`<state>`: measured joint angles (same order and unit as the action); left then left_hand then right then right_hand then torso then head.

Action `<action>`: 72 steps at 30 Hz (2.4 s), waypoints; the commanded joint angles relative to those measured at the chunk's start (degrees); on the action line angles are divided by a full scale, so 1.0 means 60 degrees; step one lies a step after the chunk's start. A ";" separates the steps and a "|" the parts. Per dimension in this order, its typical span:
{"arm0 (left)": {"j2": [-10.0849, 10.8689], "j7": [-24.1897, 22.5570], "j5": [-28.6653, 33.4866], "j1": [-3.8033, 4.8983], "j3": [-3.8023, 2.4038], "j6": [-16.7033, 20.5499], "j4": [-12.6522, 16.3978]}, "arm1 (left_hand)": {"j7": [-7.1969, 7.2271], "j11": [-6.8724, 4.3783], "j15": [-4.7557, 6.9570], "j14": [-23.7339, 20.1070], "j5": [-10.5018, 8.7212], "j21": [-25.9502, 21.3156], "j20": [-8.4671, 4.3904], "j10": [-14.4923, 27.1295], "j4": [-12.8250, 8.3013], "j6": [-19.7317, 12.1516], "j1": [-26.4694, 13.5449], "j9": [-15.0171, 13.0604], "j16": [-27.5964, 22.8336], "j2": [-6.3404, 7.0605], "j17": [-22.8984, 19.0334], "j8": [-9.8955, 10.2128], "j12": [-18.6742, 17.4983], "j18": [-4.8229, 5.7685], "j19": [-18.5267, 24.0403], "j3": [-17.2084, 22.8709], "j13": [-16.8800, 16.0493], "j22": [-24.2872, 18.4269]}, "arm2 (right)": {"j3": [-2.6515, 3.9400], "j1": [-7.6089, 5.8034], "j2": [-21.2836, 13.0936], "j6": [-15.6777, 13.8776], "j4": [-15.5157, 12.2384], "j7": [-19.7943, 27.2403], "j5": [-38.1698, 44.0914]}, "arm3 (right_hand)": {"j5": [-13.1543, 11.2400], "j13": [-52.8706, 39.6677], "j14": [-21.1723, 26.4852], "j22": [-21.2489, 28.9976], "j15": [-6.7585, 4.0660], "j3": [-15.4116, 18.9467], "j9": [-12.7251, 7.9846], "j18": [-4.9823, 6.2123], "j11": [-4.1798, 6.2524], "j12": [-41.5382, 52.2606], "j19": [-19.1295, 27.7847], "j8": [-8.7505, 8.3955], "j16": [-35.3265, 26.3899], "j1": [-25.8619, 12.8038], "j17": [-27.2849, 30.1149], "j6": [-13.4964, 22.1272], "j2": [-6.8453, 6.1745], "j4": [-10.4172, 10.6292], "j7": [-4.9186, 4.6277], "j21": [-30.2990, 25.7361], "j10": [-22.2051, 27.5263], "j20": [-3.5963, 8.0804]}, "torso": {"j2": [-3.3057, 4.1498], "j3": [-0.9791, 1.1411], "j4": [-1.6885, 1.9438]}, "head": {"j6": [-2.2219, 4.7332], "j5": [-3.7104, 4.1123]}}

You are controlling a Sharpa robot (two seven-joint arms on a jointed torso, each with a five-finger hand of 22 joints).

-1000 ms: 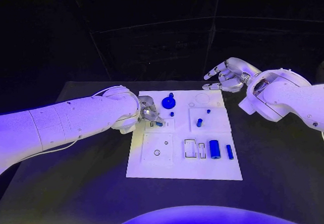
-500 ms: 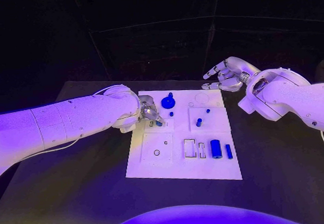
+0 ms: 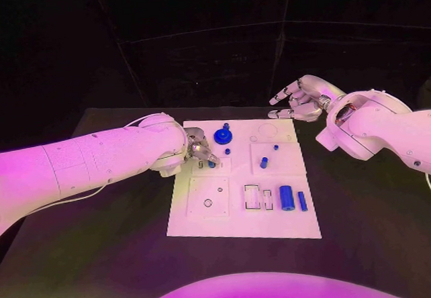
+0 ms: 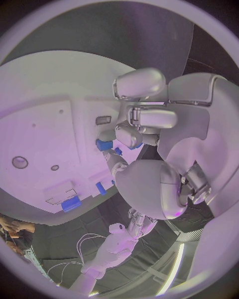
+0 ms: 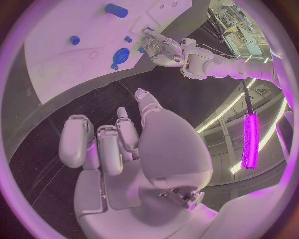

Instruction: Assemble the parts on the task board

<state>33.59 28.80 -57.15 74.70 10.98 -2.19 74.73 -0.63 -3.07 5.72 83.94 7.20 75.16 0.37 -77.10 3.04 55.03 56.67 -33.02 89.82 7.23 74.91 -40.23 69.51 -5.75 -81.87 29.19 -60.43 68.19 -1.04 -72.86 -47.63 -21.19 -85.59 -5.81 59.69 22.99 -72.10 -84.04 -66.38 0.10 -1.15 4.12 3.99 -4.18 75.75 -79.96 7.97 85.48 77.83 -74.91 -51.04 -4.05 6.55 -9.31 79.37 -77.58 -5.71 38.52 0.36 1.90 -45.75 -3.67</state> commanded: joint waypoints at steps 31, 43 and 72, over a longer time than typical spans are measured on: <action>0.0273 0.0035 0.0318 0.0004 -0.0455 0.0271 0.0119 | 0.0045 -0.0073 0.0135 0.1010 -0.0767 -0.0012 -0.0124 -0.0053 0.1623 0.0113 -0.0371 -0.0100 0.0030 0.0179 0.2515 -0.0068 -0.0042 0.0200 -0.0066 -0.4129 0.0061 0.0100 | 0.0008 -0.0020 0.0021 -0.0133 0.0076 0.0163 -0.0065 | 0.0061 0.0120 -0.0598 0.0189 -0.0074 0.0047 -0.0039 0.0132 -0.0007 -0.0117 0.0092 0.0025 -0.0142 -0.0147 -0.0725 0.0076 -0.0024 0.0094 -0.0008 -0.0133 0.0119 0.0017 | -0.0001 -0.0003 0.0022 | 0.0029 0.0072; 0.0474 -0.0248 0.0886 0.0333 -0.1228 -0.1353 -0.0378 | -0.0283 0.0221 -0.0077 0.1010 -0.0737 -0.0632 0.0060 0.0711 0.1646 -0.0561 0.0922 0.0194 0.0030 -0.0305 0.2515 0.0413 -0.0933 0.0063 0.0274 -0.4703 0.1203 -0.0639 | 0.0007 -0.0020 0.0087 -0.0093 0.0206 0.0161 -0.0118 | 0.0066 0.0196 -0.0578 0.0294 -0.0069 0.0057 -0.0044 0.0152 -0.0015 -0.0178 0.0138 0.0010 -0.0188 -0.0162 -0.0643 0.0118 -0.0031 0.0110 -0.0016 -0.0187 0.0176 0.0014 | 0.0017 0.0006 0.0022 | 0.0266 0.0031; -0.1099 -0.0763 -0.0213 0.0430 -0.0824 -0.2480 -0.3898 | -0.0317 0.0267 -0.0146 0.1010 -0.0726 -0.0568 0.0191 0.0594 0.2076 -0.0191 0.1034 0.0774 0.0030 -0.0753 0.2515 0.0642 -0.0864 0.0067 0.0172 -0.5326 0.1216 -0.0456 | 0.0006 -0.0020 0.0247 0.0039 0.0300 0.0161 -0.0123 | 0.0043 0.0209 -0.0572 0.0319 -0.0065 0.0022 -0.0042 0.0155 -0.0018 -0.0189 0.0149 0.0007 -0.0207 -0.0076 -0.0626 0.0158 -0.0018 0.0074 -0.0022 -0.0210 0.0191 0.0009 | 0.0011 -0.0006 0.0042 | 0.0237 -0.0019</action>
<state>27.28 25.55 -57.18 77.24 6.02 -16.21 51.69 -2.55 -1.33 4.68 84.16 2.88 71.54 1.64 -73.31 15.48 53.65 63.47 -28.47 89.82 2.88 74.91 -36.18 64.32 -5.24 -80.60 -2.51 -53.18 65.35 -1.05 -72.86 -46.25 -21.22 -83.76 -5.36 59.08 23.19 -70.89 -84.04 -64.50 0.10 -0.81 3.92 3.99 -4.19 74.89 -79.55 7.97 84.40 77.27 -74.93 -50.44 -4.13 6.89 -9.54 78.31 -76.75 -5.74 38.65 0.36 2.01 -44.22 -3.86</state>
